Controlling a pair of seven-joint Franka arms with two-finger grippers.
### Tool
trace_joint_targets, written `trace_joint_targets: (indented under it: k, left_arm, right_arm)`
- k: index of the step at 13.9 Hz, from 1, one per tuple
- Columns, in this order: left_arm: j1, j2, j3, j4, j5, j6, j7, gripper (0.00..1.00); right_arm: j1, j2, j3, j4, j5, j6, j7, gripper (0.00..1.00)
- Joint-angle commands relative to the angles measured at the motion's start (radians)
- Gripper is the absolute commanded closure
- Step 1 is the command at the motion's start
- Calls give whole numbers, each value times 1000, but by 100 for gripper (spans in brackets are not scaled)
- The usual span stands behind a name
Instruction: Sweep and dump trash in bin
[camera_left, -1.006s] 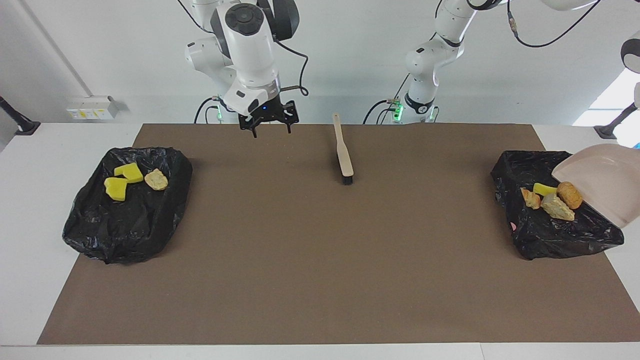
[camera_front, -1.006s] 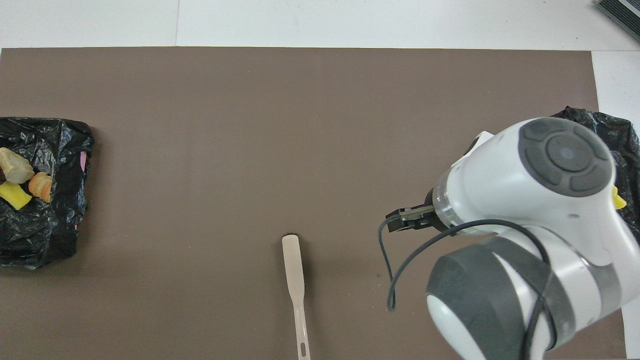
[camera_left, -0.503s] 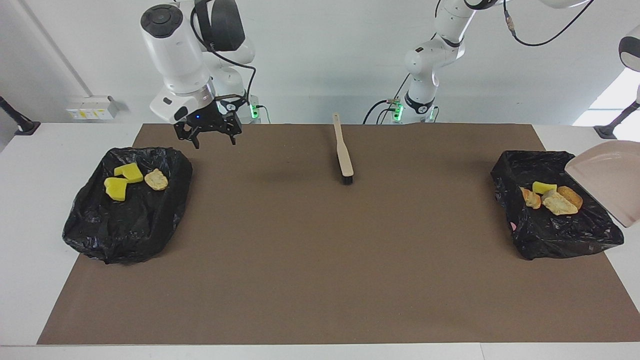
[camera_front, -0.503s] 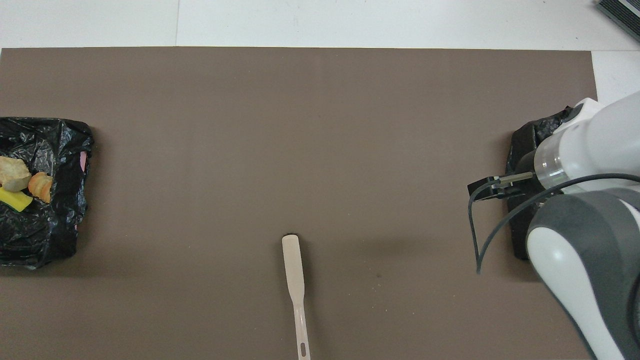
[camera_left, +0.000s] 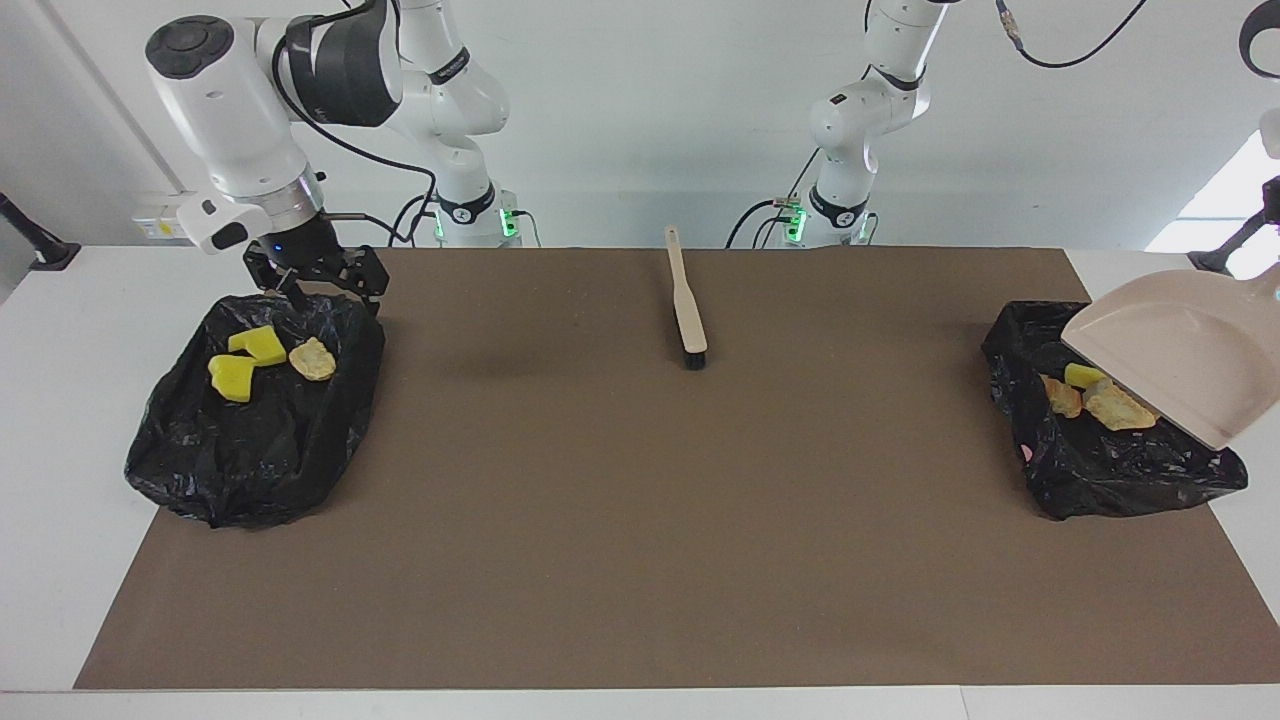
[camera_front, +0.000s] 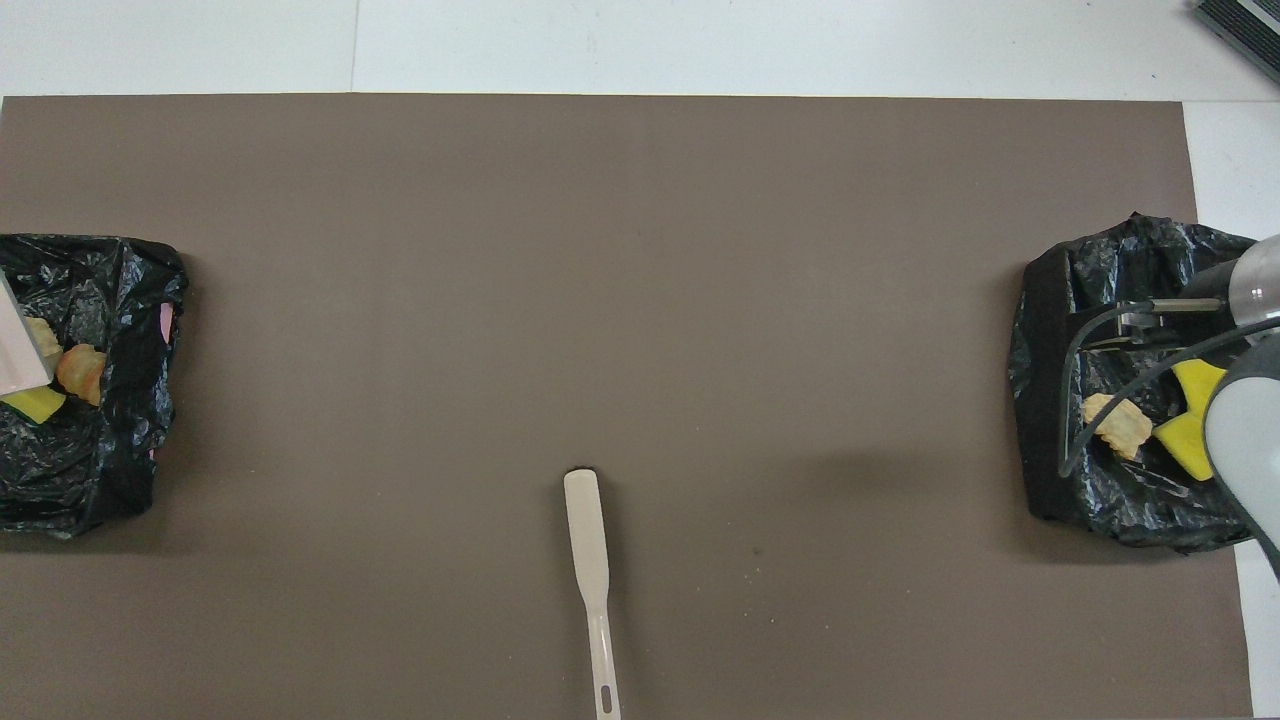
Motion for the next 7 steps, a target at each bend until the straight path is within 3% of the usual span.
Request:
trace_joint_targets:
  k: [1,4,7]
  left_arm:
    - [-56,-45,5,-35,-59,-104,-207,100]
    - [-142,-94,5,-103,-93,-213,-358,100]
    - [-286,-176,5,-244,-116,-207,-586,100]
  right_arm:
    - [4,2,15,61,-6,-18,-18,0]
    - [4,7,6,144,6,-125,-6,0]
    - [41,-4,-45,149,24,-143,-3,0]
